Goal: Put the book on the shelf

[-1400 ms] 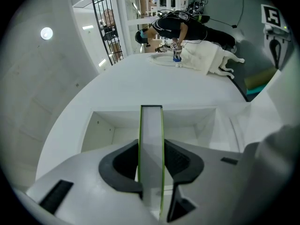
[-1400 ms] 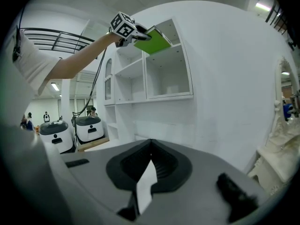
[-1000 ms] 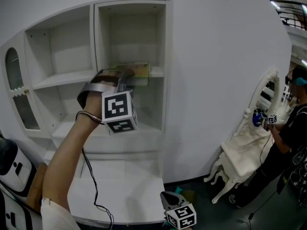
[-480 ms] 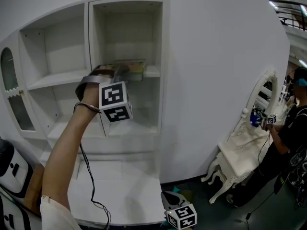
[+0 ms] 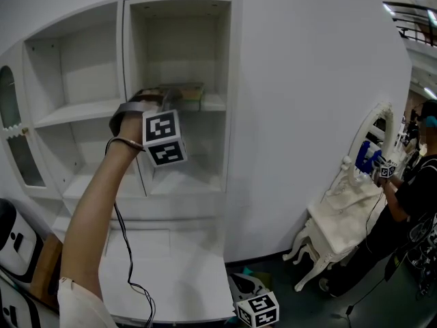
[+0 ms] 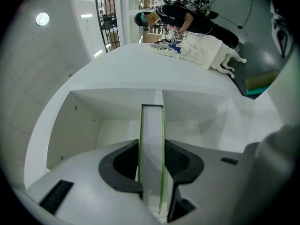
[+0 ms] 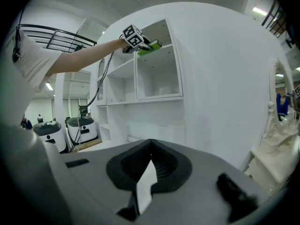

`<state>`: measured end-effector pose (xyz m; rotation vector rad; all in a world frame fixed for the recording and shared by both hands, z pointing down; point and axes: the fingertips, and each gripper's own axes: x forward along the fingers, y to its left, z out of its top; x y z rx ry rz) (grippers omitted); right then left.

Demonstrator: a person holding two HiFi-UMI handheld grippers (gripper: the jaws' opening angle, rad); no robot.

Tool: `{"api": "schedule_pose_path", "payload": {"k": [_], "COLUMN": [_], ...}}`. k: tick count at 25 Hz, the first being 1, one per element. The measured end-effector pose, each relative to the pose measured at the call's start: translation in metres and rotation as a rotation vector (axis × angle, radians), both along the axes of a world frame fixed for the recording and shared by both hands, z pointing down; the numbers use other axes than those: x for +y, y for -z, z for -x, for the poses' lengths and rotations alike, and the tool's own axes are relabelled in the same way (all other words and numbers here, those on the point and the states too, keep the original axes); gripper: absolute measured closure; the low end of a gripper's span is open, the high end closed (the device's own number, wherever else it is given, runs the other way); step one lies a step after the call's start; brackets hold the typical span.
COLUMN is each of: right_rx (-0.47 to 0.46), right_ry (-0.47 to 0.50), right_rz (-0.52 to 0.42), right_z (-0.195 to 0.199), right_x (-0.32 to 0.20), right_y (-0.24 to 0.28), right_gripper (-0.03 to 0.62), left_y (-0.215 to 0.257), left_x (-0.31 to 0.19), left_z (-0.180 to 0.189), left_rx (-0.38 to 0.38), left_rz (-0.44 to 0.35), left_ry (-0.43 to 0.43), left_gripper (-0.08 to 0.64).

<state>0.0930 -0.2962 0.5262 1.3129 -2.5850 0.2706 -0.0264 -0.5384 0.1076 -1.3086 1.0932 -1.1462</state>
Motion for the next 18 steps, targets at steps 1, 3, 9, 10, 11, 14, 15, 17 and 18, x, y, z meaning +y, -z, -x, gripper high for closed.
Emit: {"api": "schedule_pose_path", "payload": {"k": [1,3,9,10,11,14,15,17,18], "right_rx": [-0.002,-0.005,-0.005,-0.006,-0.005,0.002,0.001,-0.003,-0.005], "right_ry": [0.0,-0.002,0.006,0.009,0.012,0.015,0.014,0.008,0.005], "right_rz": [0.002,0.011,0.026,0.027,0.029,0.039,0.044,0.049,0.047], "right_z": [0.0,0.0,0.006,0.007,0.008,0.008,0.007,0.006,0.005], "right_x": [-0.001,-0.001,0.0,0.0,0.0,0.002,0.003,0.006,0.007], "right_y": [0.0,-0.002,-0.004,-0.004,-0.005,-0.01,-0.011,-0.012,-0.012], "right_gripper": [0.58,0.58,0.58,0.58,0.58,0.58,0.579,0.58,0.58], "left_y": [0.0,-0.001,0.0,0.0,0.0,-0.001,-0.001,-0.002,-0.002], "left_x": [-0.003,-0.005,-0.005,-0.005,-0.006,-0.006,-0.006,-0.006,-0.006], "left_z": [0.001,0.001,0.001,0.001,0.001,0.002,0.002,0.002,0.002], "left_rx": [0.0,0.004,0.02,0.022,0.024,0.03,0.029,0.023,0.019], "left_rz": [0.005,0.014,0.008,0.008,0.009,0.021,0.027,0.035,0.031], "left_ry": [-0.001,-0.006,-0.01,-0.011,-0.011,-0.007,-0.004,-0.001,-0.002], "left_gripper": [0.413,0.413,0.413,0.413,0.411,0.412,0.413,0.411,0.411]}}
